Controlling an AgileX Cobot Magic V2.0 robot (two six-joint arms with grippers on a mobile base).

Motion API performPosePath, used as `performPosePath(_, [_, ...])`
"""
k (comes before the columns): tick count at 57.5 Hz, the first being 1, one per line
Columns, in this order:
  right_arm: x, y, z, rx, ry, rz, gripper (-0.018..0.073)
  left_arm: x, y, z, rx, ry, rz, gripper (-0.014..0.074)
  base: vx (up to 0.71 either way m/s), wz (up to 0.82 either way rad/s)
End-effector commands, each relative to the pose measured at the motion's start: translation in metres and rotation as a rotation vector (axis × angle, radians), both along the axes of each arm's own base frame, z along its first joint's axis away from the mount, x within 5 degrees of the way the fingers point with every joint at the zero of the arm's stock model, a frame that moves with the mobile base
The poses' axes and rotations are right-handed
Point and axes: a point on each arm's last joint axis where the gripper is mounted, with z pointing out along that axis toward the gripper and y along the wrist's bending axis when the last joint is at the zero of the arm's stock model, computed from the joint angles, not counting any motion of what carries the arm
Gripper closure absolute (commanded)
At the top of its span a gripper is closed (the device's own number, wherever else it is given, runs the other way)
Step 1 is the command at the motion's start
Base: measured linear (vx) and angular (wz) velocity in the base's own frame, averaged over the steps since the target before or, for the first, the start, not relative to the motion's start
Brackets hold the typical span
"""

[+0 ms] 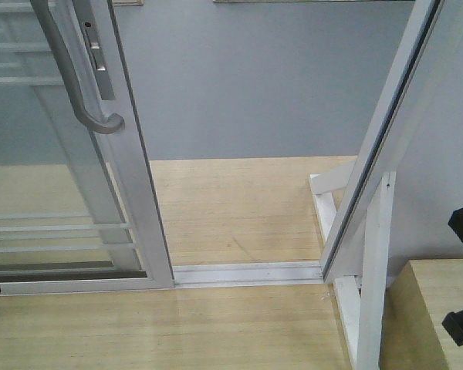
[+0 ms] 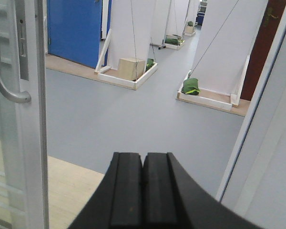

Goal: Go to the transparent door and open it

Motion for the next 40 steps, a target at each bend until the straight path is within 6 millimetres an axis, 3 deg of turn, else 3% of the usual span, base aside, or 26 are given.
performPosePath(1, [0.0008,0.0005,0.0154,0.028,-0.085,0.002,0.0564,0.0034,0.0,0.0171,-0.035,-0.109,0.012,0.0604,0.0,0.0])
performPosePath(24, [0.0008,0.0005,0.0155,0.028,-0.085,0.002,0.0564,0.003,-0.0006,0.0157,-0.062,-0.086,0.013,0.0602,0.0,0.0])
performPosePath(40, [0.0008,0.0005,0.0154,0.028,-0.084,0.002,0.0564,-0.0007,0.001,0.0146,0.021,-0.122,0.0,0.0603,0.0,0.0])
